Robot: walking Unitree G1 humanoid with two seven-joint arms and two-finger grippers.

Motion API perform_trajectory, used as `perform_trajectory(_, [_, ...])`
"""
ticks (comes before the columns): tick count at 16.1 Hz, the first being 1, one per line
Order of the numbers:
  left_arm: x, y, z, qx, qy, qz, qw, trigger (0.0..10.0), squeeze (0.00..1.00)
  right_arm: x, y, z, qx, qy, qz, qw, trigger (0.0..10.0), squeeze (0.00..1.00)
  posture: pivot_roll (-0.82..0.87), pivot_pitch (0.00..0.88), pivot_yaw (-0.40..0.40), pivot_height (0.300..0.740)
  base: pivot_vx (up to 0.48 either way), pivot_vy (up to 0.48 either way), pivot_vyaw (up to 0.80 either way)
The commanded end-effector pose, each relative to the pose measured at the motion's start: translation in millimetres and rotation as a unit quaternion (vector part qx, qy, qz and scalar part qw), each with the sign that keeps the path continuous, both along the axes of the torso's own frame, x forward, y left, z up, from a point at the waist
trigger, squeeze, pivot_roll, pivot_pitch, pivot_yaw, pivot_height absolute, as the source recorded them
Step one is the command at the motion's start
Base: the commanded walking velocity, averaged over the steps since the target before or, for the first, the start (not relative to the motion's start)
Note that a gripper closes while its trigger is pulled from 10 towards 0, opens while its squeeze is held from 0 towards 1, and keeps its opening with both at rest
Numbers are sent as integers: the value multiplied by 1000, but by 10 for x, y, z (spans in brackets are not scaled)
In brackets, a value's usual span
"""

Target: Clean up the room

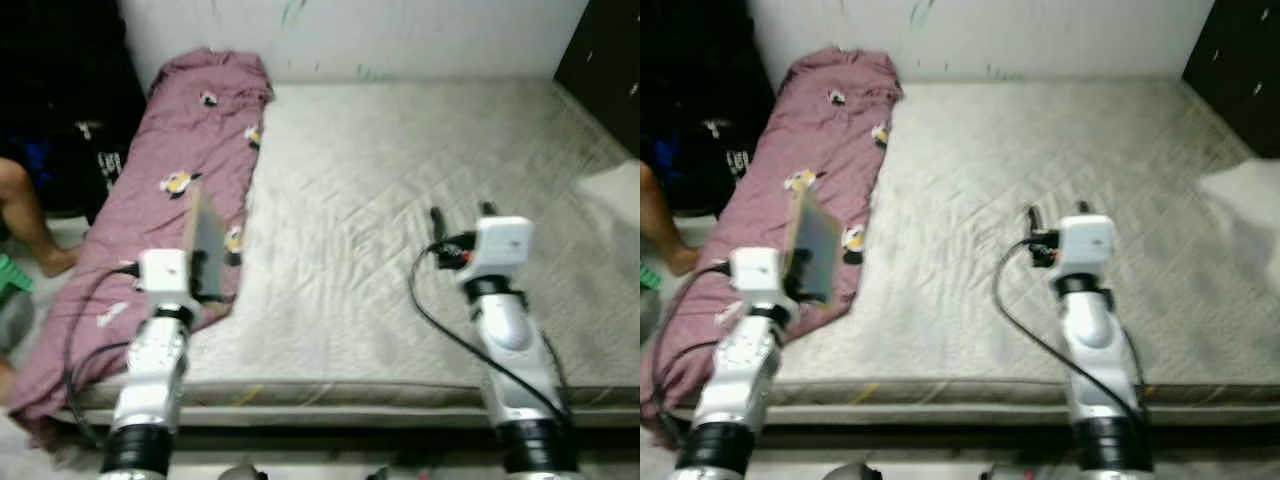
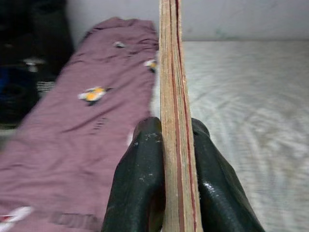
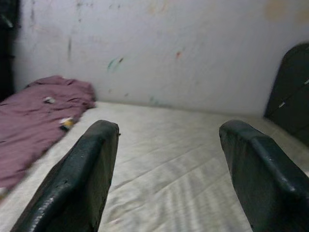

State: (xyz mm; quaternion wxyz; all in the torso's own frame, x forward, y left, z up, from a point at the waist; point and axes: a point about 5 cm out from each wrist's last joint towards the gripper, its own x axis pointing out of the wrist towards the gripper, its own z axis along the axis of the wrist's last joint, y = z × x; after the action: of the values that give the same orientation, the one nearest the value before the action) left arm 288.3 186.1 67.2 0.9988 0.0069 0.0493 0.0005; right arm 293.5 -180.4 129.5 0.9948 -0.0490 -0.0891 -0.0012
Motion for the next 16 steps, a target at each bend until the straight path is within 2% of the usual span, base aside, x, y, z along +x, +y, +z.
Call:
perform_trajectory(1, [34,74,110,3,-23,9,1000,10000,0,5,79,6,4,0,13,1000,10000,0,-92,0,39,740,0,0,0])
perform_trajectory(7, [45,44,153,-11,-42,-8,999,10000,0,11,87,14,-3,-1,20,1000,10000,0,-96,0,32,740,0,0,0])
perform_trajectory(10, [43,57,144,-8,-37,3,999,10000,0,17,78,22,-12,-1,17,1000,10000,0,-97,0,33,740,0,0,0])
perform_trajectory(16, [52,49,139,-12,-36,3,999,10000,0,5,73,16,-16,0,16,1000,10000,0,-101,0,31,740,0,-467,144])
